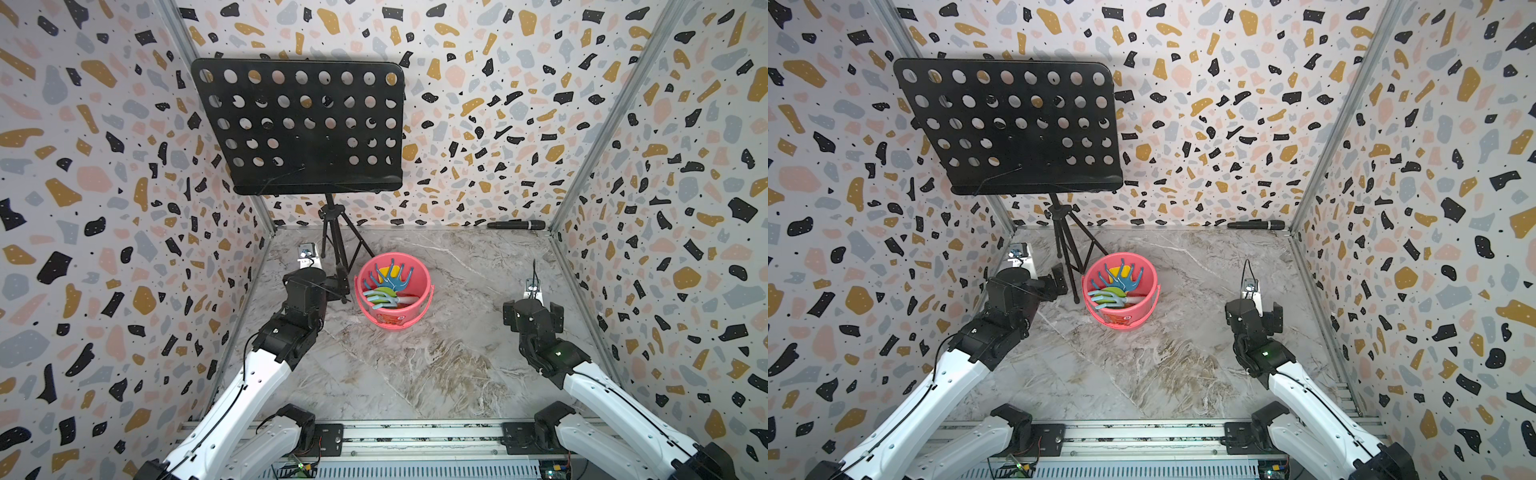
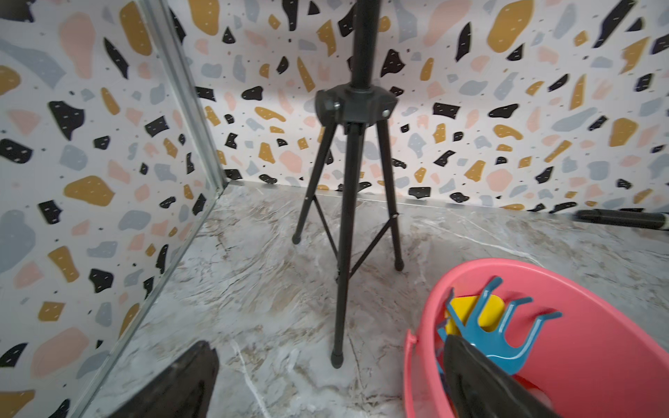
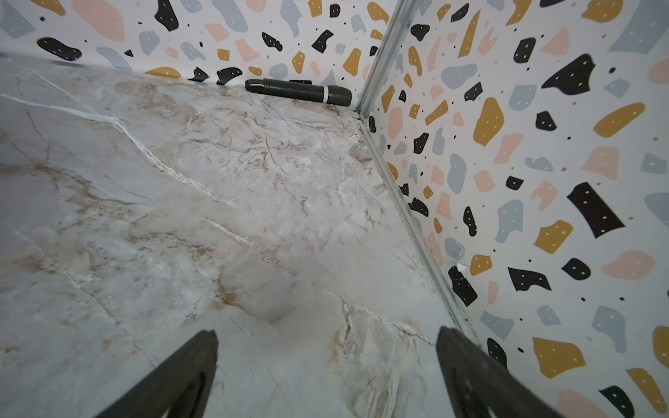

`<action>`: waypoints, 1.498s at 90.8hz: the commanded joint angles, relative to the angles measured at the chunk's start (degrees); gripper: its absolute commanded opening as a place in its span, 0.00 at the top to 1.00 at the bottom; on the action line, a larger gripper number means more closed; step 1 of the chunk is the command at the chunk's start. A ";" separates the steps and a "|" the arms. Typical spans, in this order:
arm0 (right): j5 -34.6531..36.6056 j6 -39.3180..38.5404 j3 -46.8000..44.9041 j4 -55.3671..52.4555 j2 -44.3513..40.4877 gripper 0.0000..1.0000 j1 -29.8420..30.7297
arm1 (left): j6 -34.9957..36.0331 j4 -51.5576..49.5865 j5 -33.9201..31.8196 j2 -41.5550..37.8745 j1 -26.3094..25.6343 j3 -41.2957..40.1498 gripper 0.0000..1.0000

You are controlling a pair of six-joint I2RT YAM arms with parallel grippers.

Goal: Organize the gardening tools
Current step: Reset both arms

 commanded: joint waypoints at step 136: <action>-36.04 -6.96 -12.73 63.83 36.70 0.00 -26.65 | 16.46 56.63 24.61 27.91 16.66 -29.29 0.01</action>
